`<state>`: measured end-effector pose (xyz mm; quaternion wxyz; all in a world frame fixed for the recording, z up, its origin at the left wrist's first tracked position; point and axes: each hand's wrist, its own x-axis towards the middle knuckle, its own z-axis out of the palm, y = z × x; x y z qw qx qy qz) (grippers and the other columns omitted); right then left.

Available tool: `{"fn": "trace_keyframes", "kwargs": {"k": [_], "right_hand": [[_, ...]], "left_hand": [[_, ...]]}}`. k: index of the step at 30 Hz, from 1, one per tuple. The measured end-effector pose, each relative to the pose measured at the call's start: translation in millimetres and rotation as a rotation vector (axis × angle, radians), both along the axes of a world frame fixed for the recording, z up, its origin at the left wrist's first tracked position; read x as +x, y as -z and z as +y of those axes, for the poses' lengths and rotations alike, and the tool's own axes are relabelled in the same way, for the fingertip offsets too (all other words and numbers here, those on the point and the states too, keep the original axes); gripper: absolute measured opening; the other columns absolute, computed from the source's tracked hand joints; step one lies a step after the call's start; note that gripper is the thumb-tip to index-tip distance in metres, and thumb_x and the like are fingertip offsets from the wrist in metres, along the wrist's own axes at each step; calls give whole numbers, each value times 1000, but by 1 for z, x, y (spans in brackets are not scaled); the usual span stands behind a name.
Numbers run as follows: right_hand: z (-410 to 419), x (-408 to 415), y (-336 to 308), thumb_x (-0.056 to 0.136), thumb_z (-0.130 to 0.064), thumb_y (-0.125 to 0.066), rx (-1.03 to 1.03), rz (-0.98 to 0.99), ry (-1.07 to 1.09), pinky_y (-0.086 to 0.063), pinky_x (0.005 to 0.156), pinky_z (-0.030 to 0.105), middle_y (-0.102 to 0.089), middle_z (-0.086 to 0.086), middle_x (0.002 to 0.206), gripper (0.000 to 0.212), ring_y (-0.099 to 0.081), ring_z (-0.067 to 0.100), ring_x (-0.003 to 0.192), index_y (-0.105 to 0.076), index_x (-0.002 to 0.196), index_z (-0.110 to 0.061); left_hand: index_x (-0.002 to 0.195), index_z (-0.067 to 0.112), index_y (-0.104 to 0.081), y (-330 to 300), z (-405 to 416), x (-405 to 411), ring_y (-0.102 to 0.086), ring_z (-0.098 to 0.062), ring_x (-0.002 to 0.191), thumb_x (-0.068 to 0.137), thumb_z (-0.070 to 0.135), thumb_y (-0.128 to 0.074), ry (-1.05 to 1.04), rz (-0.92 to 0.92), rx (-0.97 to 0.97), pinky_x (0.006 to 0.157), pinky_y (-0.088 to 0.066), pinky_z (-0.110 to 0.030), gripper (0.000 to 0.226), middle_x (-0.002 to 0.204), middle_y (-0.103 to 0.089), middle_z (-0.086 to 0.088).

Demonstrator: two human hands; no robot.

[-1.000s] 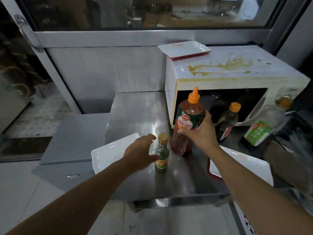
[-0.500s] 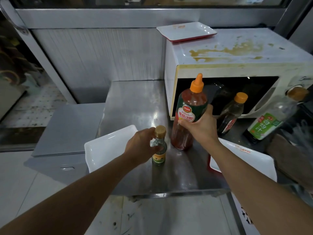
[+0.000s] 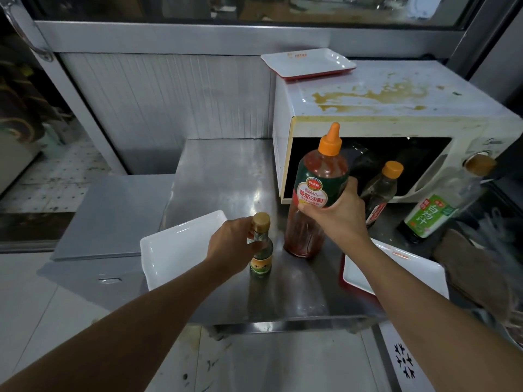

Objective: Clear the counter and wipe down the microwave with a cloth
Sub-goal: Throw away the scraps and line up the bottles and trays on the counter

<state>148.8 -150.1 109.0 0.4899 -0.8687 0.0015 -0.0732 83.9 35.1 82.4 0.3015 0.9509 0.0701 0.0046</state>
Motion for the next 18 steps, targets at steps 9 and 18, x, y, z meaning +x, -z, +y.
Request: {"fn": "trace_keyframes", "kwargs": {"k": [9, 18], "right_hand": [[17, -6, -33, 58, -27, -88, 3, -21, -58, -45, 71, 21, -61, -1, 110, 80, -56, 10, 90, -42, 123, -15], [54, -6, -82, 57, -27, -88, 17, -86, -118, -44, 70, 22, -63, 3, 112, 80, -57, 13, 89, -44, 122, -14]], "left_hand": [[96, 21, -61, -38, 19, -14, -61, -22, 90, 78, 34, -67, -92, -10, 17, 73, -46, -32, 22, 95, -66, 2], [69, 27, -42, -101, 50, -24, -57, -24, 79, 79, 37, -69, -198, -113, 71, 67, -45, -31, 31, 80, -57, 1]]}}
